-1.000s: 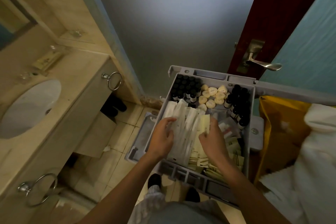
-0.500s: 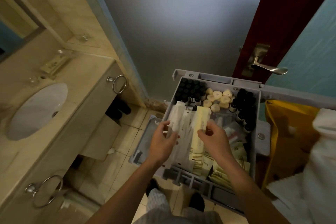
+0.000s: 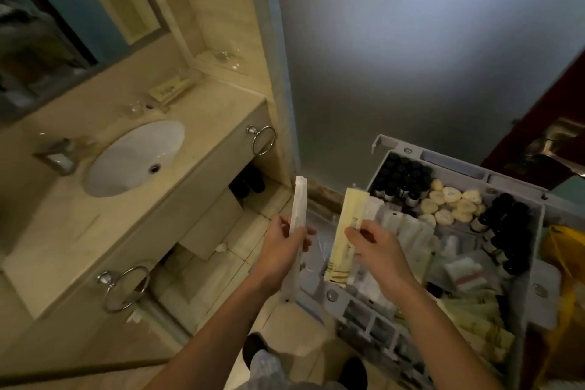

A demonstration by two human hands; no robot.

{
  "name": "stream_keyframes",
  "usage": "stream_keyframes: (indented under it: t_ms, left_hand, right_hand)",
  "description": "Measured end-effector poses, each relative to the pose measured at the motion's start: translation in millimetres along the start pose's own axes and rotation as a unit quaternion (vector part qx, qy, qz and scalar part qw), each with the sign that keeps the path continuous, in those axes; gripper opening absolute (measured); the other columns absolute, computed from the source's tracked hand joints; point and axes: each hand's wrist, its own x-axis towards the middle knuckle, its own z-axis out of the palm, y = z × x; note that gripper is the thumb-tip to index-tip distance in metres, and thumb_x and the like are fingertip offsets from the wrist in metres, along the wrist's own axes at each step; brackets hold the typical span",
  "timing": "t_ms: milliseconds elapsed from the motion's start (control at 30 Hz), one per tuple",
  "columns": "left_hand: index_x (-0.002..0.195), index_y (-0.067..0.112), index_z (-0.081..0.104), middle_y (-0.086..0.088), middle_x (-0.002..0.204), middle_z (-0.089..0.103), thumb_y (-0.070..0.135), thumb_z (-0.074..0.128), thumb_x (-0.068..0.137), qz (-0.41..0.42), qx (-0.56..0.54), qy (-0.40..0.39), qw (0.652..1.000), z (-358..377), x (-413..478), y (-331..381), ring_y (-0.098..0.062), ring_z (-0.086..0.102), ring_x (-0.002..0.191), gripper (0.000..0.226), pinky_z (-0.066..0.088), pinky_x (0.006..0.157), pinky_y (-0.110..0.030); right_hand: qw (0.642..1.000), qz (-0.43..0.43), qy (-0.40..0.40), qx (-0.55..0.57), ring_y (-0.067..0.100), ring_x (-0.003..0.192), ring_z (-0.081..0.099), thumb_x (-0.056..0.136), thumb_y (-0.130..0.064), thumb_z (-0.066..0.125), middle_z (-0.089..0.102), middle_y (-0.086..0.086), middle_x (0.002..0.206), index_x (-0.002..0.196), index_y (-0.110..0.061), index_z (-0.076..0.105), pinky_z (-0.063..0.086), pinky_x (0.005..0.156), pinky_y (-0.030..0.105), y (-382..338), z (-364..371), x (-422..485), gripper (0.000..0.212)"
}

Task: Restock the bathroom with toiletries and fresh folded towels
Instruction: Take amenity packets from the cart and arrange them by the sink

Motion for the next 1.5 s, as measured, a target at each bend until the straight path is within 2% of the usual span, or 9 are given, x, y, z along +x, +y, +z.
stream_keyframes:
  t_ms: [100,300,467,700,800,1033,1233,1433,1500]
  left_hand:
    - [0.106,0.008,0.051,-0.008,0.091,0.066,0.014,0.063,0.093,-0.014,-0.038,0.014,0.999,-34,7,-3,-0.019,0.062,0.078,0.018,0.057,0.073,-0.03]
    - [0.093,0.013,0.049,-0.004,0.081,0.054,0.016,0.062,0.095,0.005,-0.075,0.025,0.997,-118,24,-7,-0.011,0.054,0.069,0.014,0.051,0.068,-0.025]
    - [0.095,0.012,0.05,-0.008,0.088,0.053,0.025,0.05,0.102,0.001,-0.139,0.068,0.988,-192,38,-7,-0.016,0.047,0.073,0.014,0.044,0.071,-0.032]
    - [0.106,0.015,0.051,-0.01,0.102,0.057,0.015,0.053,0.098,-0.002,-0.099,0.126,0.987,-274,60,-17,-0.02,0.055,0.085,0.008,0.049,0.075,-0.034]
    - [0.109,0.018,0.051,-0.008,0.106,0.057,0.012,0.053,0.098,0.01,-0.095,0.146,0.985,-294,72,-18,-0.02,0.056,0.085,0.012,0.05,0.072,-0.035]
    - [0.111,0.033,0.053,0.0,0.123,0.052,0.001,0.052,0.096,0.0,-0.122,0.151,0.981,-317,112,-11,-0.022,0.056,0.102,0.035,0.052,0.071,-0.031]
    - [0.118,0.037,0.056,-0.001,0.124,0.054,0.007,0.064,0.092,0.005,-0.09,0.191,0.977,-337,147,-1,-0.019,0.057,0.109,0.04,0.057,0.081,-0.031]
    - [0.117,0.04,0.056,0.003,0.118,0.058,0.014,0.067,0.092,-0.015,-0.08,0.231,0.969,-361,182,4,-0.021,0.06,0.102,0.038,0.059,0.083,-0.038]
    - [0.117,0.039,0.056,0.005,0.119,0.059,0.016,0.065,0.094,-0.01,-0.081,0.234,0.969,-369,190,6,-0.02,0.061,0.101,0.034,0.059,0.081,-0.033]
  right_hand:
    - [1.0,-0.002,-0.019,0.01,0.013,0.096,0.069,0.098,-0.023,0.058,0.072,-0.004,0.102,0.108,-0.022,0.067,0.06,0.075,0.031,-14,35,2,0.013]
    - [0.997,-0.017,-0.057,-0.039,0.013,0.104,0.065,0.098,-0.021,0.057,0.068,-0.005,0.114,0.116,-0.024,0.062,0.057,0.089,0.04,-40,117,14,0.019]
    - [0.99,-0.012,-0.128,-0.064,0.014,0.112,0.062,0.093,-0.007,0.062,0.064,-0.004,0.121,0.128,-0.022,0.055,0.055,0.086,0.029,-64,190,28,0.038]
    - [0.98,-0.018,-0.167,-0.108,0.01,0.111,0.061,0.091,-0.007,0.065,0.062,-0.01,0.119,0.132,-0.028,0.05,0.055,0.093,0.035,-85,275,51,0.049]
    - [0.978,-0.025,-0.171,-0.116,0.011,0.111,0.062,0.091,-0.01,0.065,0.063,-0.009,0.12,0.13,-0.031,0.05,0.053,0.097,0.04,-91,297,62,0.047]
    - [0.975,-0.039,-0.171,-0.139,0.008,0.105,0.063,0.094,-0.011,0.06,0.065,-0.006,0.117,0.128,-0.026,0.055,0.054,0.084,0.028,-99,330,111,0.037]
    - [0.962,-0.072,-0.213,-0.152,-0.002,0.096,0.058,0.096,-0.01,0.057,0.061,-0.019,0.107,0.13,-0.028,0.052,0.046,0.071,0.016,-110,364,164,0.039]
    - [0.953,-0.062,-0.248,-0.163,0.005,0.1,0.064,0.095,-0.012,0.058,0.066,-0.012,0.11,0.126,-0.033,0.054,0.053,0.08,0.023,-127,401,207,0.037]
    - [0.952,-0.057,-0.255,-0.162,0.005,0.101,0.064,0.095,-0.011,0.057,0.067,-0.01,0.112,0.124,-0.035,0.055,0.054,0.083,0.025,-134,412,217,0.037]
